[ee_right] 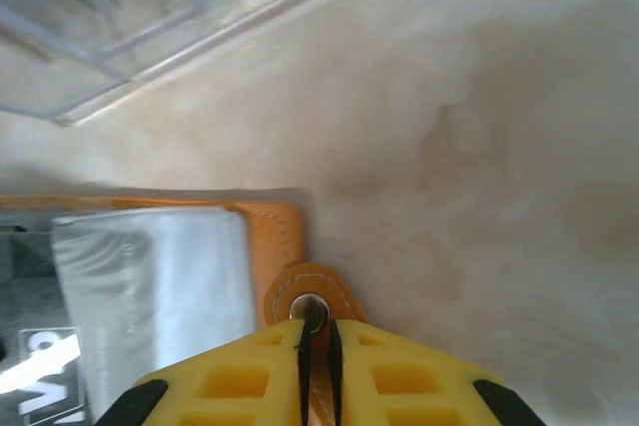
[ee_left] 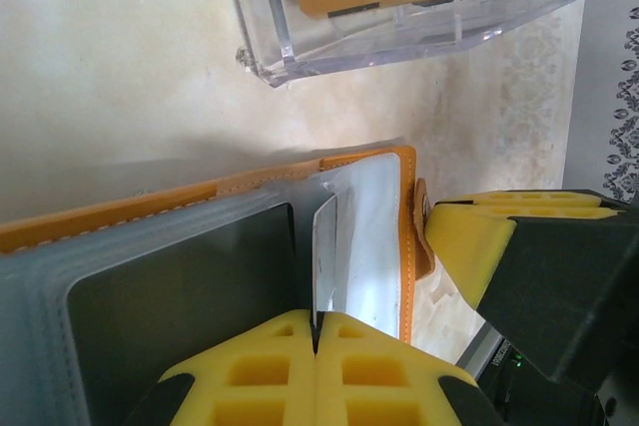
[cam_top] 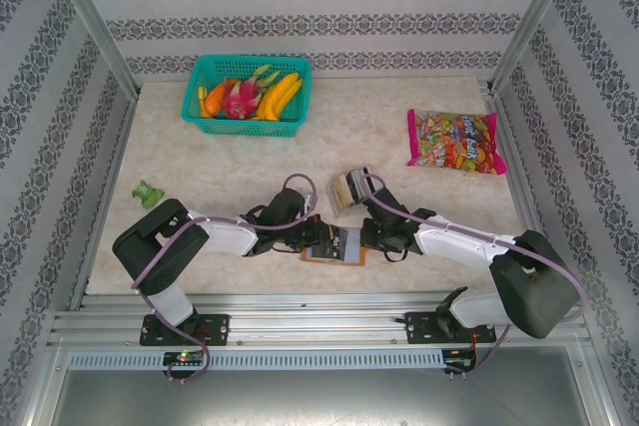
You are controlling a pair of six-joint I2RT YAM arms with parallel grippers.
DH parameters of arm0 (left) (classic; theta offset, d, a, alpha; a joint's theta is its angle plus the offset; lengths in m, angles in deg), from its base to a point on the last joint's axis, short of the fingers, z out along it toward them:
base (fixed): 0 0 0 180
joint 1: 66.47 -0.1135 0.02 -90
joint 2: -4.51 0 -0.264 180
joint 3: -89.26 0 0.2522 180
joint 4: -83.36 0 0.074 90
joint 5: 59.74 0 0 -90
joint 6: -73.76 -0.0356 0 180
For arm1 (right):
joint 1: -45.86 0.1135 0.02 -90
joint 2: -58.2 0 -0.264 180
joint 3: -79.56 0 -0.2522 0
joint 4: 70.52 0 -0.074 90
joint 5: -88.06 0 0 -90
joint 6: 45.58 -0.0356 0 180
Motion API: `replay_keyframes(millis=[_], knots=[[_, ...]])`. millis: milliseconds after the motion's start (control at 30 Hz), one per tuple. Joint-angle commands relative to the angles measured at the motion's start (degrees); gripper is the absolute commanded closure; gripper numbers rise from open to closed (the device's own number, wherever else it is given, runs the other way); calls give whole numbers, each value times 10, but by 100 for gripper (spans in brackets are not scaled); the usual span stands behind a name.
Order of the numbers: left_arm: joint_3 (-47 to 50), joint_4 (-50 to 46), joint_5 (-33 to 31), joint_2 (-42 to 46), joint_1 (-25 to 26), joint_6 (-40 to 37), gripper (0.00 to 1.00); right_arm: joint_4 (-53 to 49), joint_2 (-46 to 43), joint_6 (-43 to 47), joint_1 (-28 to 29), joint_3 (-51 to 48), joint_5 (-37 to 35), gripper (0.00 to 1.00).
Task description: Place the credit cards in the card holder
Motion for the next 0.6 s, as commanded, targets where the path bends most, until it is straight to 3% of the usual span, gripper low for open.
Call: replay_keyframes(millis=[0,300,567], knots=[[18,29,-33,-11,8,30,100,-43,10,4,-9,-17,-13,85],[21,52,-63,-17,31,50,99,-19,17,3,-5,-30,20,92],[-8,-10,-66,-14,49,19,84,-11,17,2,-4,-34,24,92]])
